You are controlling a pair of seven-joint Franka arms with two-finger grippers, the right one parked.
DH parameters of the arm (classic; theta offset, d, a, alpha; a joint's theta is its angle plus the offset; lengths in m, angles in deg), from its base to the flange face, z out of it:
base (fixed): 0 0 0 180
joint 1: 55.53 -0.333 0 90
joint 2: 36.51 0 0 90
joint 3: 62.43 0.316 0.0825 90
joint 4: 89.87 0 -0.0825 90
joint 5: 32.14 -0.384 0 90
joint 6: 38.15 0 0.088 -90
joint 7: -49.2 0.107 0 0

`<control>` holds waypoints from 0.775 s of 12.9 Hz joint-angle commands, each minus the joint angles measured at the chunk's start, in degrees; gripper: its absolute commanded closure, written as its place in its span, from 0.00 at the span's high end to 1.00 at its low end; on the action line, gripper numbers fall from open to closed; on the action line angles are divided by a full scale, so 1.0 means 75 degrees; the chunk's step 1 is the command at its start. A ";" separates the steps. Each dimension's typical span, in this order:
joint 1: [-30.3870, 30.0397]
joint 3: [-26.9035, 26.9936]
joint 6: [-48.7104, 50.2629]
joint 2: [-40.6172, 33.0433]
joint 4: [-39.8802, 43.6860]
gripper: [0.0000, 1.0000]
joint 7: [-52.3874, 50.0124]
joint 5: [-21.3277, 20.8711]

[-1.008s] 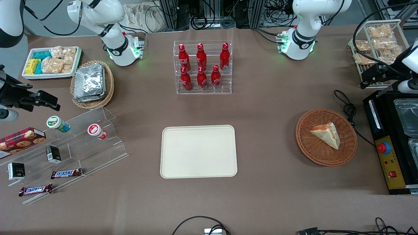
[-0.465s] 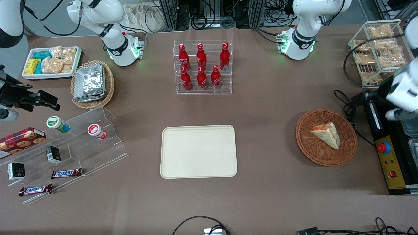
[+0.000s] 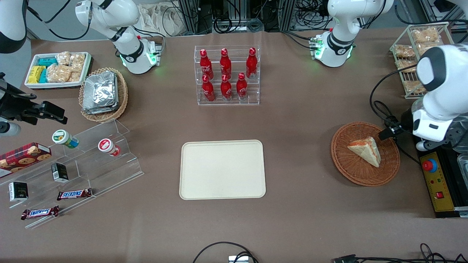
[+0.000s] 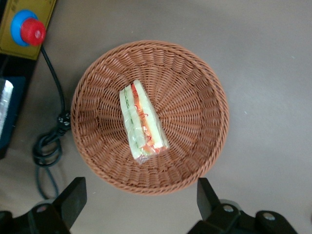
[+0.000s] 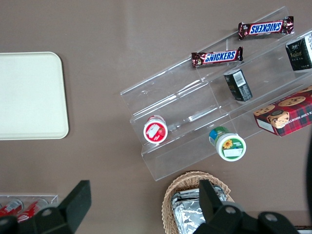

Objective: Place sandwich from basket to tray
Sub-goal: 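Move the left gripper over the sandwich in the wicker basket, then lower the left gripper and close it on the wrapped sandwich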

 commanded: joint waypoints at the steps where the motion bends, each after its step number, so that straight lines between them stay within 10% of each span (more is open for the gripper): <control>1: -0.0017 -0.0007 -0.0949 -0.0218 -0.0931 1.00 -0.0955 -0.0081; 10: 0.0006 0.0016 -0.2919 0.0800 -0.1753 1.00 -0.2668 -0.0081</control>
